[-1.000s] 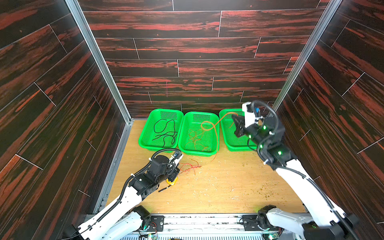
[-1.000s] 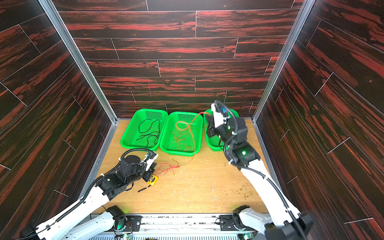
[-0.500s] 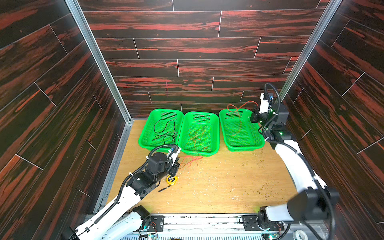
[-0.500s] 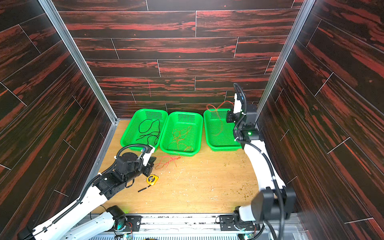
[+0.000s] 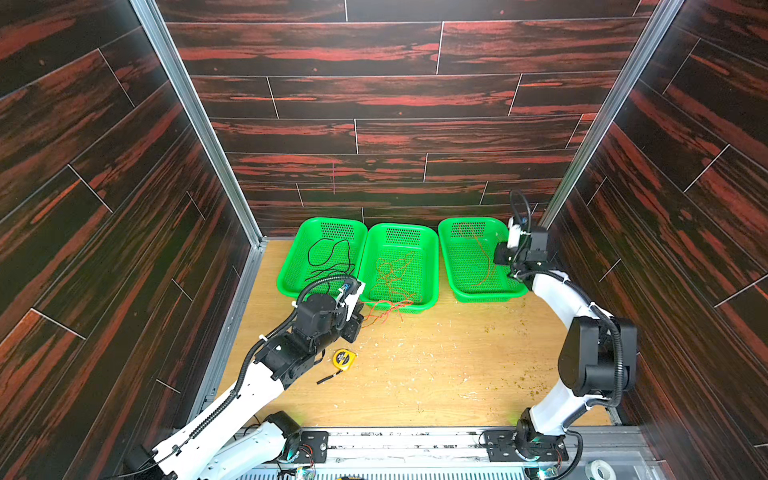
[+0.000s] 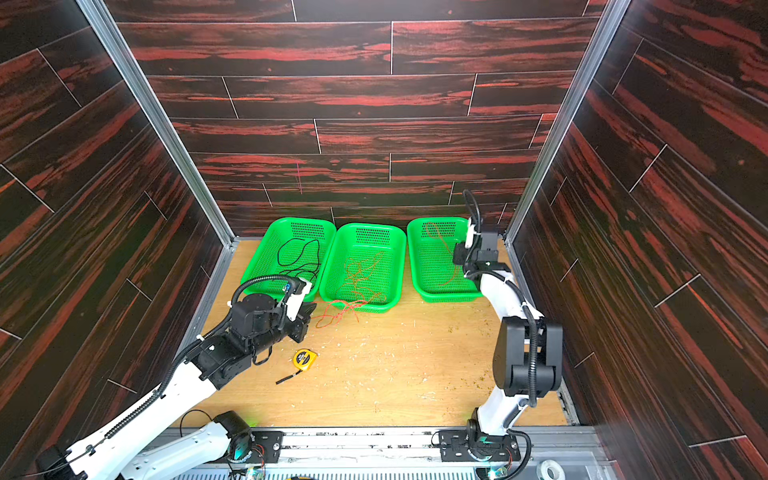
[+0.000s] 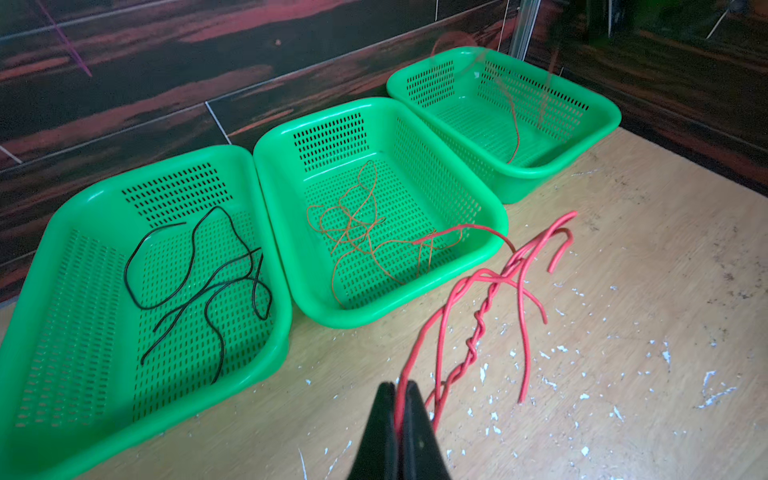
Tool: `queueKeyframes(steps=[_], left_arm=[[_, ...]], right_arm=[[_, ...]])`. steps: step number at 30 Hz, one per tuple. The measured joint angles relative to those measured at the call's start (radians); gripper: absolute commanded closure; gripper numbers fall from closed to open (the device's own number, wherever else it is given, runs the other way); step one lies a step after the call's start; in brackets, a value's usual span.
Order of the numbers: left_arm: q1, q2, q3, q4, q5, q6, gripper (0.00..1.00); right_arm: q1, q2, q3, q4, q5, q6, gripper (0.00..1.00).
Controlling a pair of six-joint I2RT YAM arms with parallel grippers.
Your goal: Untangle the cables
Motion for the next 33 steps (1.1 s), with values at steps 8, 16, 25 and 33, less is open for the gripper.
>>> queueKeyframes(steps=[8,16,25,33], left_arm=[[0.0,0.008,0.009,0.009,0.031,-0.003,1.0],[0.0,0.005,0.009,0.051,0.047,-0.026,1.0],[0.0,-0.03,0.009,0.133,0.002,-0.04,1.0],[0.0,-0.034,-0.002,0.249,-0.032,-0.045,1.0]], right_arm=[[0.0,-0.023,-0.05,-0.036,0.005,0.009,0.45],[0.024,-0.23,-0.086,-0.078,-0.142,0.01,0.48],[0.336,-0.529,-0.352,-0.008,-0.499,0.026,0.66],[0.614,-0.592,-0.502,0.154,-0.621,0.101,0.69]])
